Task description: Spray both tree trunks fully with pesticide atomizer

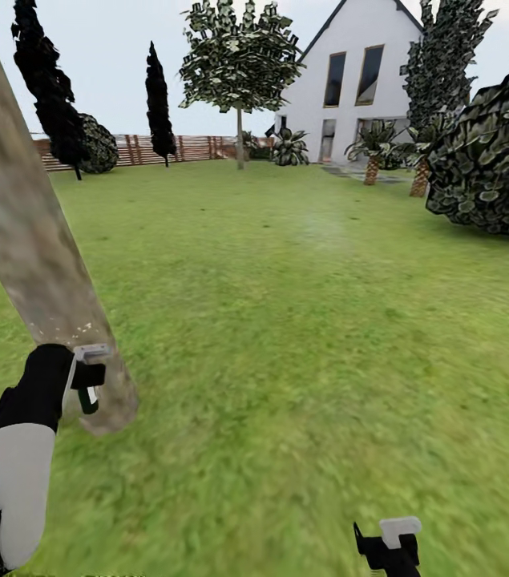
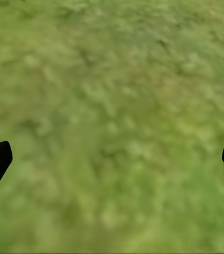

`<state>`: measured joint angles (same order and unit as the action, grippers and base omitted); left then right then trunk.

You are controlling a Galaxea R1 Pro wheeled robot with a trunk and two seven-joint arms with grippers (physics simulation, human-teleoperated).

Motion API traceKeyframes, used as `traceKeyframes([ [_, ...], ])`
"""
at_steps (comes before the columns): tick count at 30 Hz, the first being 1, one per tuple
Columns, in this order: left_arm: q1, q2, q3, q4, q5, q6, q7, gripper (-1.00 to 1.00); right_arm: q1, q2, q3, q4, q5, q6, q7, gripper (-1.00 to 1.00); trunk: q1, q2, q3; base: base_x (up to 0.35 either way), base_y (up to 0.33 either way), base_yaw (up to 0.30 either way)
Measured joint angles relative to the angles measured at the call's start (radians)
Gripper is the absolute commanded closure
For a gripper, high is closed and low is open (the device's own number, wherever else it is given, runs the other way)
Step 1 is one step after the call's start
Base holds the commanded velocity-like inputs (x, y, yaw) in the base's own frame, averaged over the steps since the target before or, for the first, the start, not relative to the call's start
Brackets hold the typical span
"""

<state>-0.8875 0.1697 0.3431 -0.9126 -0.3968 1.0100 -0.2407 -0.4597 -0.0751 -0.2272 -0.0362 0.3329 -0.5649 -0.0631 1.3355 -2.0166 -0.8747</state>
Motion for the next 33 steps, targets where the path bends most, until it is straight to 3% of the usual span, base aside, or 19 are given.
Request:
traceKeyframes([
  [4, 0.005, 0.013, -0.002, 0.006, 0.007, -0.005, 0.001, 1.0, 0.0, 0.0, 0.0, 0.0, 0.0, 0.0, 0.0, -1.0, 0.0, 0.0, 0.0, 0.033, -0.272, 0.276],
  [12, 0.044, 0.006, -0.001, 0.016, 0.008, -0.01, 0.005, 1.0, 0.0, 0.001, 0.0, 0.001, 0.001, 0.0, 0.0, -1.0, 0.0, 0.0, 0.0, 0.112, -0.238, 0.272],
  [21, 0.045, 0.008, -0.003, 0.011, 0.005, -0.01, 0.007, 1.0, 0.0, 0.001, 0.0, 0.001, 0.001, 0.0, 0.0, -1.0, 0.0, 0.0, 0.0, 0.149, -0.216, 0.042],
  [25, 0.091, 0.02, 0.008, 0.016, 0.003, -0.013, 0.008, 1.0, 0.0, 0.002, 0.0, 0.001, 0.002, 0.0, 0.0, -1.0, 0.0, 0.0, 0.0, 0.001, -0.275, 0.259],
  [33, 0.098, 0.018, 0.009, 0.017, 0.005, -0.025, 0.008, 1.0, 0.0, 0.002, 0.0, 0.001, 0.002, 0.0, 0.0, -1.0, 0.0, 0.0, 0.0, 0.131, -0.237, 0.272],
])
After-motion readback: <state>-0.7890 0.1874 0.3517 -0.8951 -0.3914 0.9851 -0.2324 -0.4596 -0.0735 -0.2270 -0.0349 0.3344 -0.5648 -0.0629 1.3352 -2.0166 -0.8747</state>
